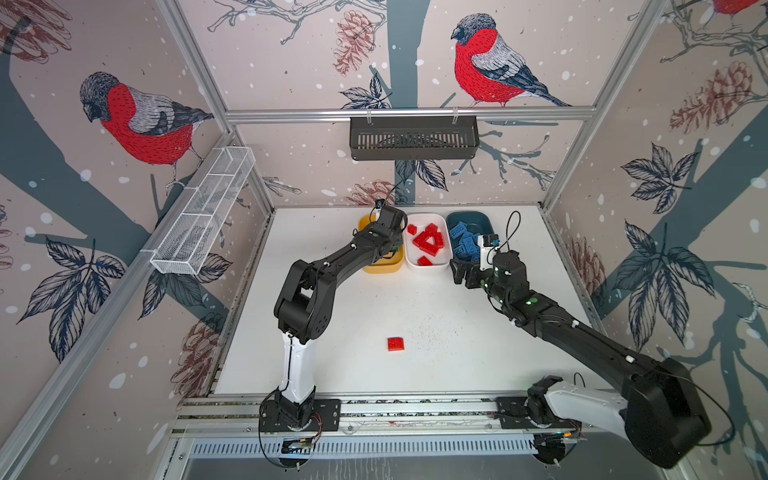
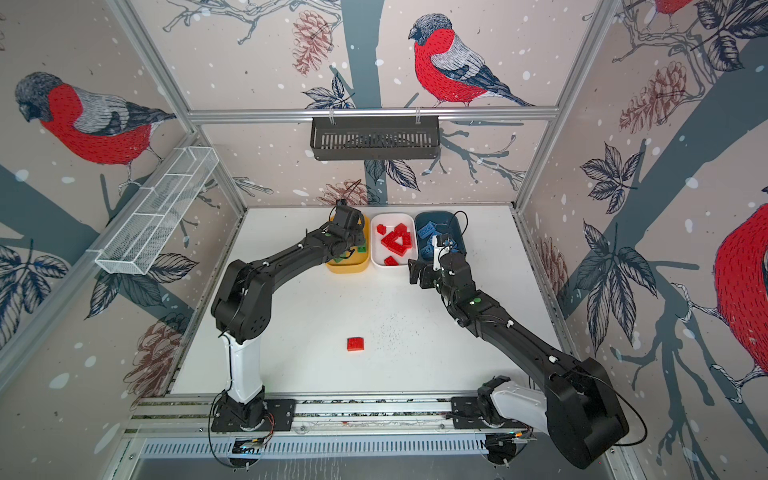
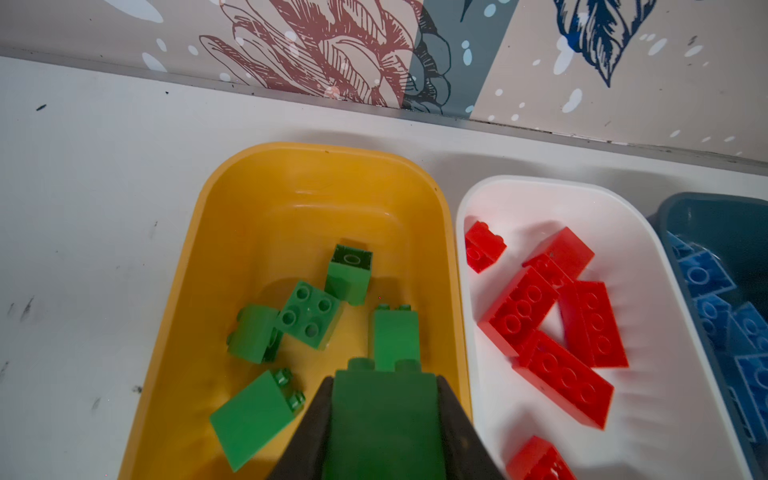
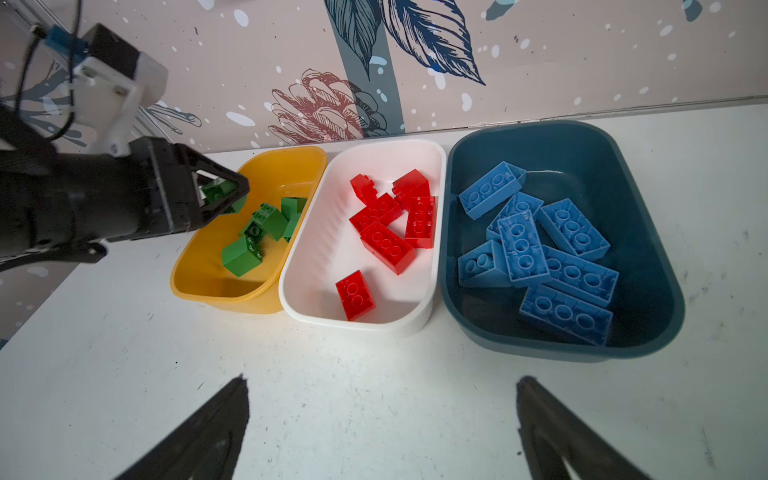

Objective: Sort the legos into containers by color
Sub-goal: 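Drop the green brick into the yellow tub while the right gripper lowers, then close the right gripper on the last red brick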

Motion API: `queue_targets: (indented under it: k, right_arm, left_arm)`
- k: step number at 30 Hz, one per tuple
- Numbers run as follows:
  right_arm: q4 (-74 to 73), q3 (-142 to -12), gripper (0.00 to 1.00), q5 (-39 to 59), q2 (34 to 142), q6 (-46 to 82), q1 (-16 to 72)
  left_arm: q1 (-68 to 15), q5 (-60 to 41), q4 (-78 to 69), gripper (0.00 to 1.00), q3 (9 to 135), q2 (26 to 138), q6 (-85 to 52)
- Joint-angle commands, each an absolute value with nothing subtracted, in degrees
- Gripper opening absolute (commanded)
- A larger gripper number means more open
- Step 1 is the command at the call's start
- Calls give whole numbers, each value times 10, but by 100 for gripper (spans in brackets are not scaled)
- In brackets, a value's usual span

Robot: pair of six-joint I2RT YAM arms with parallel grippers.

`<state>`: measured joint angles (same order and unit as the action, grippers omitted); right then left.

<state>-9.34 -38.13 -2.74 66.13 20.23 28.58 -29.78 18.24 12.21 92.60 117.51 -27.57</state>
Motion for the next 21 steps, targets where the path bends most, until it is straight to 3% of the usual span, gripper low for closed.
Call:
queue_targets:
  k: [1,8,14,21]
  right_arm:
    - [-94,-374,100,-24,649,176,294]
    - [-106,-348,99,-11,629,118,329]
    - [-117,-333,100,26,632,43,367]
    - [-98,-341,99,85,675,-37,410]
  left_arm:
    - [-294,206,150,24,970,1208,-264]
    - [-283,178,169,37,1026,1240,-263]
    - [-280,138,135,71,990,1197,-261]
    - [-279,122,84,91,901,1115,-260]
